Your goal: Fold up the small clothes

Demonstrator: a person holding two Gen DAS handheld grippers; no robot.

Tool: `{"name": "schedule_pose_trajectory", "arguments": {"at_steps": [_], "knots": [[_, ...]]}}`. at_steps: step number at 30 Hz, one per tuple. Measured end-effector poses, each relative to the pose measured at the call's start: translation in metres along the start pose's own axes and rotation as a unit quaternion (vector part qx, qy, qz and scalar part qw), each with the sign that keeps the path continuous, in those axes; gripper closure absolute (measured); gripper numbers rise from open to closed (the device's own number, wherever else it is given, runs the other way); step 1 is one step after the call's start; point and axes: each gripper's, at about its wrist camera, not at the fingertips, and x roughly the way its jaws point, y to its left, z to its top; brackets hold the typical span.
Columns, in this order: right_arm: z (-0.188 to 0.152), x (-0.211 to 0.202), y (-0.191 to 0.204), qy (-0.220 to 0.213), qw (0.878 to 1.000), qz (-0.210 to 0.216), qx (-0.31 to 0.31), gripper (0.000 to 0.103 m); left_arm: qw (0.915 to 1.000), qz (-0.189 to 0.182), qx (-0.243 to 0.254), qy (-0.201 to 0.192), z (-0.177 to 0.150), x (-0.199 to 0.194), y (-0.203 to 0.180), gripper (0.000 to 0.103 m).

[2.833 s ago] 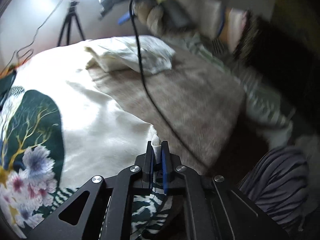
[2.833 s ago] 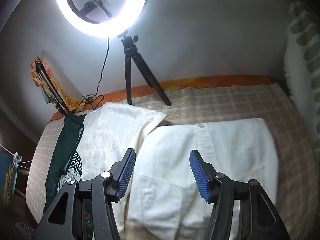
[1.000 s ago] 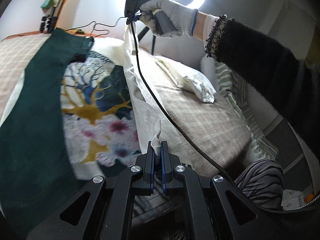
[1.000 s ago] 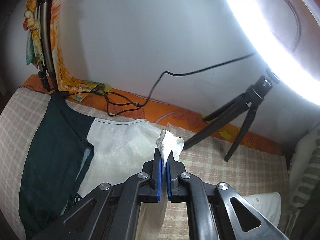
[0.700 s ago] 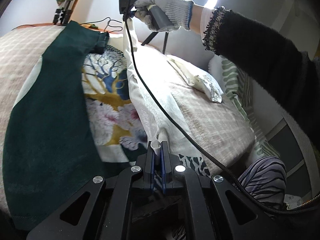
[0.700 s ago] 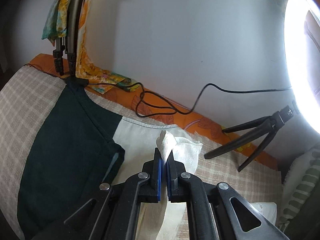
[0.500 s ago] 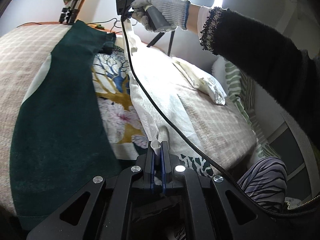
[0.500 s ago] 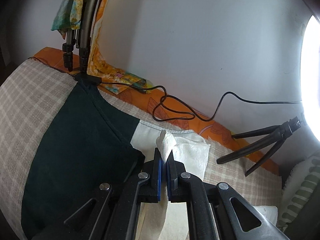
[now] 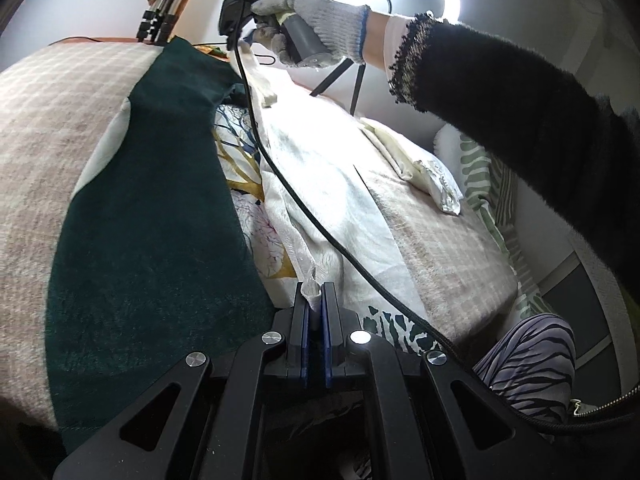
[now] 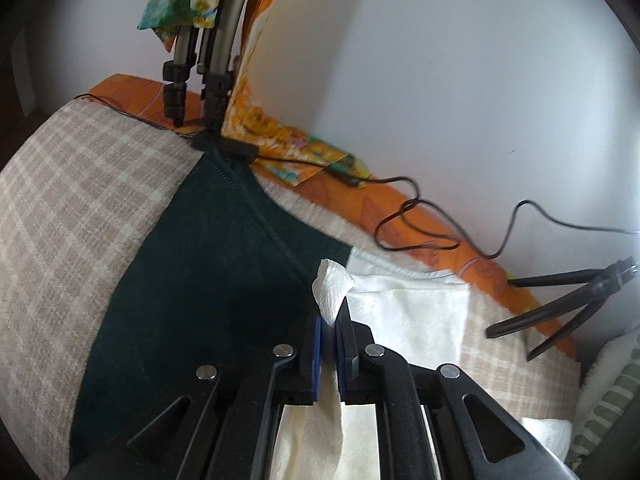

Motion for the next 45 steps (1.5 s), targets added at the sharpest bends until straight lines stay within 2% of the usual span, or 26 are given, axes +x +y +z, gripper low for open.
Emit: {"name": "schedule_pose_trajectory", "arguments": {"at_steps": [1,2,5,8,13,15,21,25,31,34,36,39,41,42,45], "knots": [[-0.002,-0.005,-0.002,-0.009,1.0,0.006,0.006,0.069,1.0,-0.001,-0.001,0.003,0.001,-0.001,-0.001,0.097],[-0.003,-0.01,-0.004,-0.014,1.0,0.013,0.01,0.068,1.0,-0.003,-0.001,0.006,0.002,-0.001,-0.002,0.092],[-0.013,-0.032,-0.02,-0.029,0.998,0.036,0.03,0.067,0.9998,-0.008,0.012,0.009,0.001,-0.008,-0.01,0.088],[-0.036,-0.062,-0.043,-0.048,0.995,0.067,0.06,0.065,0.999,0.008,0.044,0.006,-0.002,-0.02,-0.018,0.077],[-0.111,-0.105,-0.079,-0.056,0.988,0.109,0.098,0.065,0.9968,0.028,0.075,0.005,-0.003,-0.052,-0.016,0.076],[-0.144,-0.118,-0.088,-0.055,0.985,0.12,0.108,0.065,0.9967,0.038,0.072,0.003,0.001,-0.063,-0.009,0.071],[-0.253,-0.147,-0.097,-0.023,0.978,0.16,0.134,0.065,0.995,0.078,0.061,0.015,0.018,-0.089,0.024,0.063],[-0.318,-0.149,-0.081,0.023,0.969,0.194,0.151,0.065,0.9958,0.076,0.03,0.042,0.025,-0.082,0.045,0.064],[-0.384,-0.148,-0.056,0.077,0.953,0.234,0.178,0.065,0.9953,0.066,-0.013,0.07,0.021,-0.069,0.063,0.064],[-0.399,-0.151,-0.047,0.087,0.949,0.244,0.18,0.066,0.9947,0.067,-0.019,0.076,0.016,-0.065,0.068,0.064],[-0.399,-0.154,-0.041,0.08,0.954,0.236,0.169,0.067,0.9941,0.071,-0.021,0.08,0.016,-0.064,0.069,0.064],[-0.397,-0.155,-0.035,0.078,0.956,0.235,0.158,0.079,0.9944,0.083,-0.009,0.065,0.016,-0.068,0.064,0.066],[-0.396,-0.154,-0.033,0.079,0.956,0.238,0.155,0.097,0.9962,0.068,0.0,0.055,0.018,-0.071,0.055,0.066],[-0.396,-0.155,-0.032,0.076,0.957,0.234,0.151,0.101,0.9967,0.06,0.007,0.054,0.019,-0.072,0.048,0.066],[-0.397,-0.156,-0.031,0.07,0.96,0.227,0.147,0.103,0.9971,0.036,0.029,0.06,0.021,-0.065,0.028,0.066]]}}
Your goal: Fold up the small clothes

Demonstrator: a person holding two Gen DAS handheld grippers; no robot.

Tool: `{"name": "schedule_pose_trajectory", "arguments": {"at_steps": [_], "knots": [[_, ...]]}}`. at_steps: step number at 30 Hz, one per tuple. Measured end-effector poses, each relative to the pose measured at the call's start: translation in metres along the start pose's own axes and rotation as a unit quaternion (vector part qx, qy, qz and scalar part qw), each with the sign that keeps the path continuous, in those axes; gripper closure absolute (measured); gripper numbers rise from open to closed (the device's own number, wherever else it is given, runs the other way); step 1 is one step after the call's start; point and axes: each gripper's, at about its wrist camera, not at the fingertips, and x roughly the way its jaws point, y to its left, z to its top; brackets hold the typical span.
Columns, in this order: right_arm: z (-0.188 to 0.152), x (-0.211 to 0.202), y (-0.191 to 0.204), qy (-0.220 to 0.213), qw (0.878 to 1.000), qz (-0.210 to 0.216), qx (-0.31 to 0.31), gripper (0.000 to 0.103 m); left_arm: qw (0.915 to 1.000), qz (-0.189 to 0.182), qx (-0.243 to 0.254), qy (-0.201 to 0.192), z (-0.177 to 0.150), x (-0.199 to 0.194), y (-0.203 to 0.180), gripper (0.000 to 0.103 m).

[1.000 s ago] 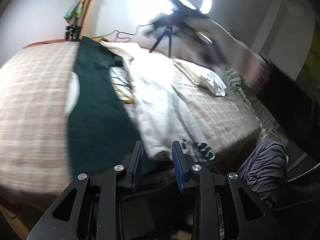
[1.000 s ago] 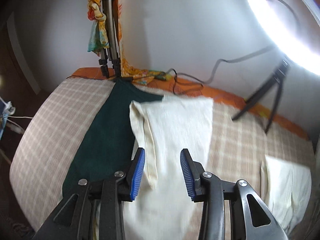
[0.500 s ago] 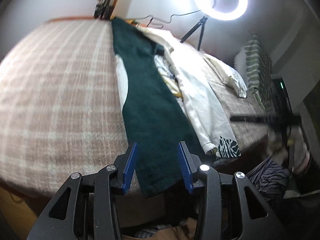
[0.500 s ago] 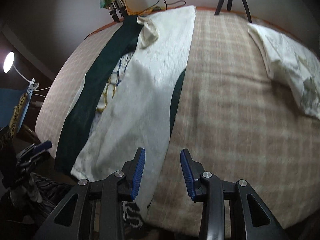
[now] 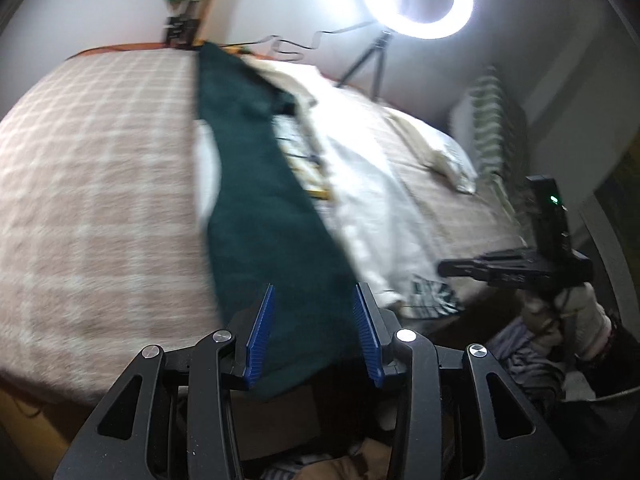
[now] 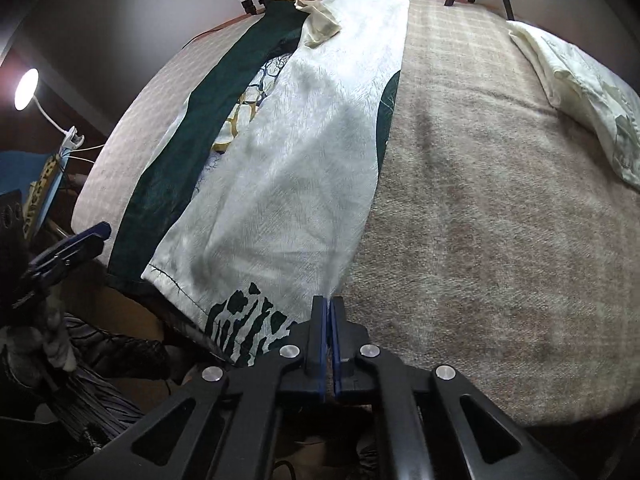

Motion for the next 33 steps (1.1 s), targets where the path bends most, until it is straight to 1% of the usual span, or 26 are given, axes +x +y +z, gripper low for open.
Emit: {"name": "schedule_pose_trajectory", "arguments": {"at_steps": [3,5,7,9,11,12,13,14,15,17,18,19,20,21,22,25,27,29,30,31,33], "knots": [[-0.001,-0.007,-0.004,-0.009,1.0,-0.004,0.008,0.103,0.9993,-0.032,0.008,0.018,0.001,0.015,-0.017,0.066],[-0.004,-0.013,-0.006,-0.014,1.0,-0.003,0.012,0.103,0.9985,-0.041,0.022,0.029,0.003,0.029,-0.03,0.066],[-0.006,-0.018,-0.003,-0.02,1.0,-0.016,0.001,0.103,0.9975,-0.047,0.033,0.042,0.004,0.041,-0.039,0.066],[-0.007,-0.019,-0.002,-0.022,0.999,-0.028,-0.007,0.103,0.9967,-0.041,0.042,0.057,0.004,0.056,-0.045,0.066],[-0.008,-0.02,-0.005,-0.022,1.0,-0.017,0.0,0.101,0.9959,-0.039,0.046,0.067,0.003,0.066,-0.047,0.066],[-0.008,-0.02,-0.007,-0.02,1.0,-0.009,0.005,0.098,0.9957,-0.039,0.047,0.069,0.002,0.068,-0.048,0.068],[-0.008,-0.019,-0.008,-0.018,1.0,-0.004,0.01,0.089,0.9956,-0.043,0.047,0.068,0.001,0.071,-0.048,0.072],[-0.008,-0.019,-0.009,-0.019,1.0,0.005,0.015,0.065,0.9954,-0.045,0.048,0.069,0.001,0.073,-0.048,0.082],[-0.009,-0.02,-0.009,-0.022,1.0,0.011,0.02,0.059,0.9953,-0.047,0.047,0.071,0.0,0.074,-0.048,0.088],[-0.009,-0.016,-0.006,-0.022,1.0,0.01,0.018,0.06,0.995,-0.052,0.043,0.073,0.0,0.078,-0.047,0.091],[-0.008,-0.012,-0.005,-0.02,1.0,0.009,0.017,0.063,0.9951,-0.052,0.042,0.073,-0.001,0.078,-0.047,0.093],[-0.007,-0.008,-0.004,-0.017,1.0,0.009,0.018,0.075,0.995,-0.055,0.041,0.073,-0.002,0.079,-0.046,0.094],[-0.006,-0.003,-0.004,-0.012,1.0,0.007,0.021,0.089,0.9949,-0.057,0.041,0.072,-0.003,0.078,-0.046,0.097],[-0.006,0.0,-0.004,-0.015,1.0,0.008,0.024,0.094,0.9949,-0.059,0.041,0.071,-0.003,0.077,-0.046,0.097],[-0.006,0.0,-0.005,-0.018,0.999,0.009,0.026,0.103,0.9948,-0.064,0.038,0.069,-0.003,0.075,-0.046,0.098],[-0.006,-0.011,-0.015,-0.021,0.997,0.046,0.05,0.103,0.9936,-0.093,0.014,0.063,-0.004,0.067,-0.045,0.099],[-0.006,-0.021,-0.021,-0.03,0.996,0.055,0.06,0.103,0.9931,-0.097,0.012,0.065,-0.007,0.067,-0.046,0.099],[-0.006,-0.024,-0.025,-0.033,0.997,0.032,0.054,0.103,0.9932,-0.088,0.023,0.072,-0.011,0.071,-0.048,0.099],[-0.006,-0.021,-0.024,-0.027,0.998,0.021,0.048,0.103,0.9932,-0.085,0.027,0.075,-0.013,0.071,-0.049,0.099],[-0.007,-0.016,-0.023,-0.012,0.999,0.02,0.043,0.101,0.9928,-0.085,0.03,0.079,-0.014,0.071,-0.049,0.099],[-0.01,-0.011,-0.022,0.0,0.999,0.023,0.045,0.095,0.9921,-0.083,0.04,0.085,-0.016,0.066,-0.05,0.098]]}}
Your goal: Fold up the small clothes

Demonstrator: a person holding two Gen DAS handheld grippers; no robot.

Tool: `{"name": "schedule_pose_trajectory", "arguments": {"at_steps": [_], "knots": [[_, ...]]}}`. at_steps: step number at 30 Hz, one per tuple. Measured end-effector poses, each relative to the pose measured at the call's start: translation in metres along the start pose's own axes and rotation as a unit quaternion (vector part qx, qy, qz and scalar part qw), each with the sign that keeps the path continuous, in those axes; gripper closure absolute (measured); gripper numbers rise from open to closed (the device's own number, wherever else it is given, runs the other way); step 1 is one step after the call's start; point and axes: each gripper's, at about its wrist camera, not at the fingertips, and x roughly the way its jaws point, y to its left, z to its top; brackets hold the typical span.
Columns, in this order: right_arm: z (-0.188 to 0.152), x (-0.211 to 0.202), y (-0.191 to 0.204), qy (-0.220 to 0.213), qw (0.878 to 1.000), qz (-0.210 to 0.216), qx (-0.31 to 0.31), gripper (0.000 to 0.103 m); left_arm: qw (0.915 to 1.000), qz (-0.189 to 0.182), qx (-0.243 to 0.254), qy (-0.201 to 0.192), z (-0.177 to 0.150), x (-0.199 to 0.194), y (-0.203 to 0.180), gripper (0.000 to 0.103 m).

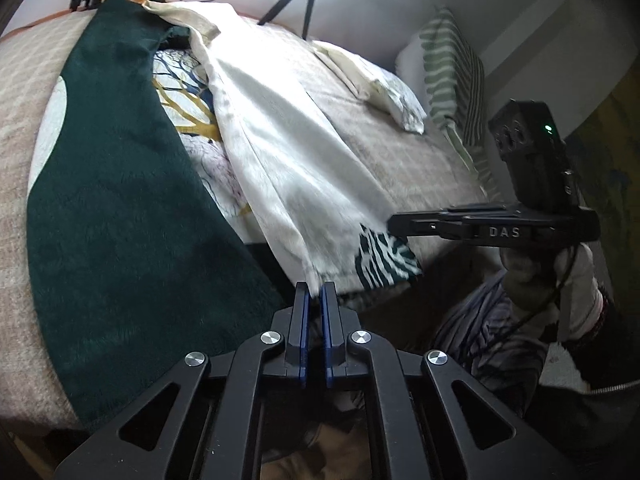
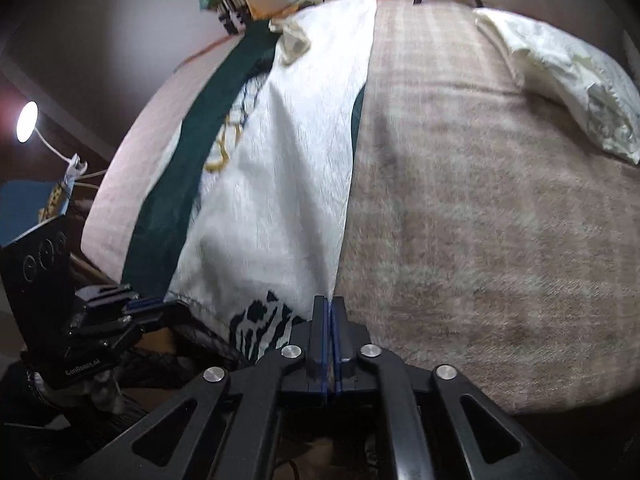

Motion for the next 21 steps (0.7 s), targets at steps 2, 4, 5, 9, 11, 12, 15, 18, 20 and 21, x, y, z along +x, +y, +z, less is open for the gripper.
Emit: {"name": "schedule_pose_trajectory", "arguments": {"at_steps": [2,4,5,9,11,12,15,18,20,21], "knots": [[-0.003,-0.001,0.002,-0.006,1.0,-0.005,-0.005,0.074,0.9997,0.014,0.017,-0.01,-0.003,-0.016,-0.005,0.093],[-0.006,-0.004,0.0,-0.011,1.0,0.003,-0.004,0.073,0.9989,0.032,0.024,-0.024,-0.006,-0.034,-0.005,0.079],[-0.006,-0.005,-0.001,-0.012,1.0,0.009,-0.003,0.073,0.9979,0.048,0.024,-0.037,-0.009,-0.045,-0.002,0.068],[-0.008,-0.007,-0.008,-0.01,1.0,0.02,0.005,0.07,0.9916,0.109,-0.025,-0.065,-0.02,-0.083,0.028,0.059],[-0.009,-0.007,-0.01,-0.008,1.0,0.025,0.007,0.07,0.9889,0.119,-0.066,-0.061,-0.026,-0.092,0.05,0.059],[-0.009,-0.006,-0.01,-0.008,1.0,0.027,0.007,0.07,0.9877,0.12,-0.082,-0.058,-0.028,-0.092,0.058,0.059],[-0.01,-0.006,-0.009,-0.003,0.999,0.034,0.004,0.07,0.9841,0.115,-0.129,-0.041,-0.034,-0.084,0.075,0.059],[-0.01,-0.004,-0.005,0.001,0.999,0.037,0.0,0.07,0.9851,0.11,-0.123,-0.048,-0.034,-0.079,0.071,0.059],[-0.008,-0.003,-0.003,0.0,0.999,0.039,-0.001,0.07,0.986,0.092,-0.13,-0.05,-0.032,-0.075,0.069,0.061],[-0.008,-0.003,-0.003,0.002,0.999,0.042,0.001,0.07,0.9863,0.085,-0.132,-0.049,-0.03,-0.072,0.068,0.062]]}}
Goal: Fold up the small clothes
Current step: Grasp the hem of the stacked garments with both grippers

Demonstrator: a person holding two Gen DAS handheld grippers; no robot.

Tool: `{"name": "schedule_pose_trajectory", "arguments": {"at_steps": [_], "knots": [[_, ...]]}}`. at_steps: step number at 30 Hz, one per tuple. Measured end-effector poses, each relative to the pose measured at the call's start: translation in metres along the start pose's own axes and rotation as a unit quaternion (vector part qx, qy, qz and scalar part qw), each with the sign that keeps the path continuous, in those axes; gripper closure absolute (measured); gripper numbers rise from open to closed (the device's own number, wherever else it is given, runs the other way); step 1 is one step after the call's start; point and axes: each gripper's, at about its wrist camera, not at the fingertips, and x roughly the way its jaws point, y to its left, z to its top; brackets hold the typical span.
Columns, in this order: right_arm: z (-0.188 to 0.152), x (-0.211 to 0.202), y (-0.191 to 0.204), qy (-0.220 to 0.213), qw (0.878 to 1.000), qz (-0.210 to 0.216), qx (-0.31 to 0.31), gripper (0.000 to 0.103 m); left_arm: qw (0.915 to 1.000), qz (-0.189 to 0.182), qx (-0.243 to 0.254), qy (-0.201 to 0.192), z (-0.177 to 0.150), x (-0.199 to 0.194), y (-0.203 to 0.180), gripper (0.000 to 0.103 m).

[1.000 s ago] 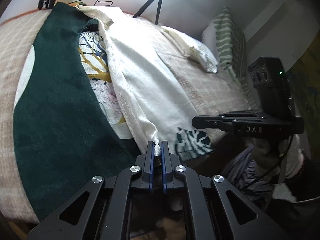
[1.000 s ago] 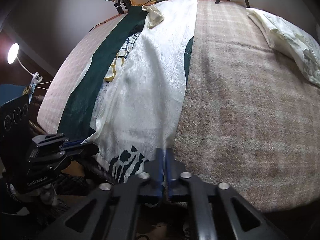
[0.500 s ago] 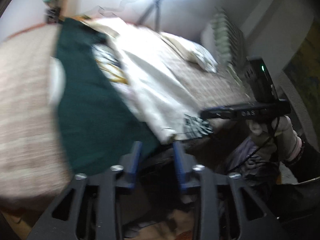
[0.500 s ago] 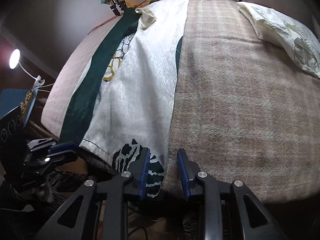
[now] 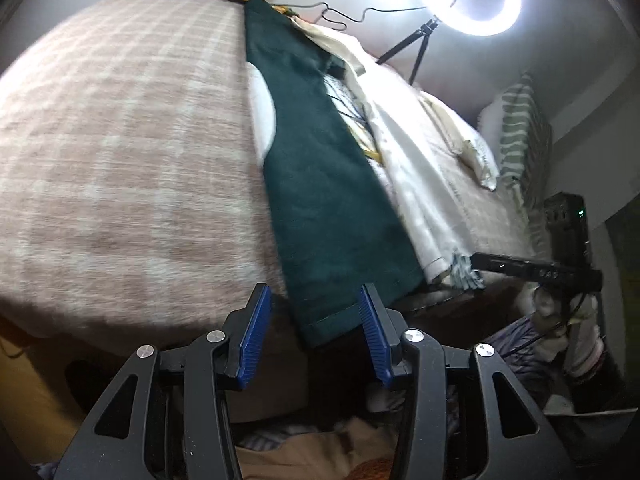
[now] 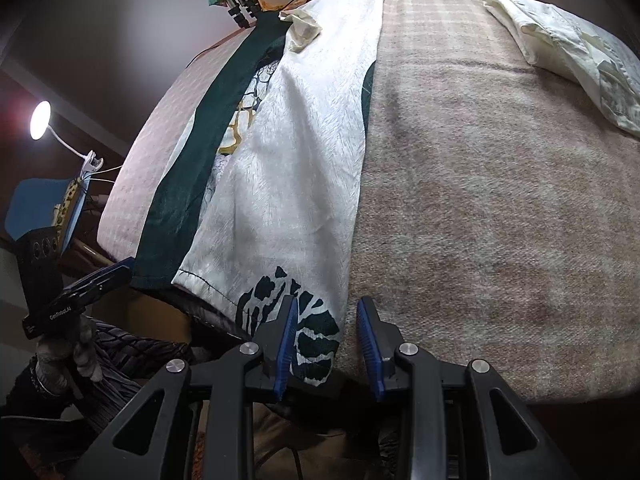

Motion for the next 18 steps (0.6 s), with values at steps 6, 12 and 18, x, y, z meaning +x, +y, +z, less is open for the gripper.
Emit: {"name": "schedule_pose_trajectory", "arguments": {"at_steps": [6,12,18], "knots": [[0.001,0.005,0.007,-0.001,1.0,0.005,-0.009,0.082,0.9998,-0.017,0.01,0.001,0.004,0.014,-0.002,0.1],[0.002,-0.005,0.004,-0.01,0.999,0.037,0.012,0.103,0.9994,-0.023,0.02,-0.016,0.006,-0.009,-0.005,0.101],[-0.001,0.008,-0.009,0.013,0.999,0.036,0.017,0.098,0.9996,-0.023,0.017,0.0,0.002,-0.005,0.005,0.101]]}}
